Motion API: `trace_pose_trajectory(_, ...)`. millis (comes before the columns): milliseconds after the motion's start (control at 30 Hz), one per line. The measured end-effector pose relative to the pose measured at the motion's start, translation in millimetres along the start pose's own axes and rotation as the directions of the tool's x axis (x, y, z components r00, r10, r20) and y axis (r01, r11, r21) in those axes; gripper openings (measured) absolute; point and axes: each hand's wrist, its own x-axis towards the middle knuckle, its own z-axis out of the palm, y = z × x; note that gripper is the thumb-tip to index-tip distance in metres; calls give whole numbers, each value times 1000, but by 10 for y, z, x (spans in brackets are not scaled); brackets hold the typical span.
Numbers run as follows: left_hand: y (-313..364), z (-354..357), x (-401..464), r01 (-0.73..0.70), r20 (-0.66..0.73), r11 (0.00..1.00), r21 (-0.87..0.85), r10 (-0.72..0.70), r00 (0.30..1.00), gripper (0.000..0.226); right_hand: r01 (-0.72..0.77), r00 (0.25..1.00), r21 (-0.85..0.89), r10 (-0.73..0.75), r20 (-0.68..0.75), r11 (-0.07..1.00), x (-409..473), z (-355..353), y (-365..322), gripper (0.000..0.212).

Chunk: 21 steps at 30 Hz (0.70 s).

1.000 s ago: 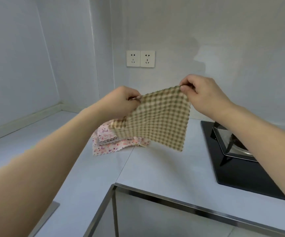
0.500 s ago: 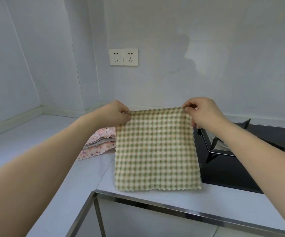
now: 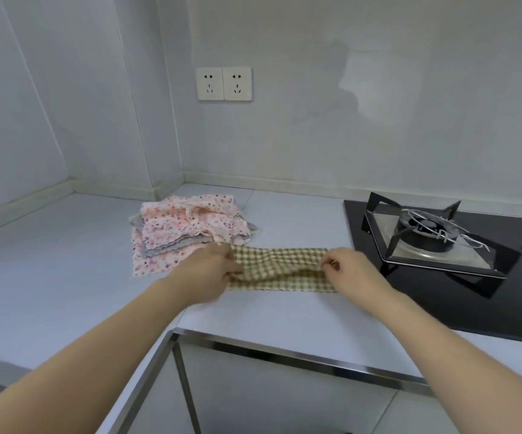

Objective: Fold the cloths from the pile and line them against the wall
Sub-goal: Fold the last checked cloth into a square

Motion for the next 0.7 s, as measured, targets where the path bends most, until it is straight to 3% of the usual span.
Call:
trace_pose_trajectory(167, -60, 297, -192, 3, -126, 995, -99, -16, 992, 60, 74, 991, -166, -91, -99, 983, -293, 326, 102, 21)
trace_pose_trajectory(267, -60, 356, -205, 15, -181, 992, -123, -37, 983, 59, 46, 990, -154, -66, -121, 987, -275, 329, 95, 23)
trace_pose_trajectory(400, -132, 401, -177, -57, -225, 991, -120, 28, 974, 47, -5, 994, -197, -17, -106, 980, -228, 354, 100, 32)
trace_pose_trajectory(567, -145, 417, -76, -245, -324, 969, -14, 227, 918, 22, -12, 992, -202, -13, -122, 979, -201, 378, 139, 33)
trace_pose_trajectory(700, -93, 427, -35, -191, -305, 981, 25, 189, 933, 16, -3, 991, -217, -26, -131, 976, -216, 376, 129, 36)
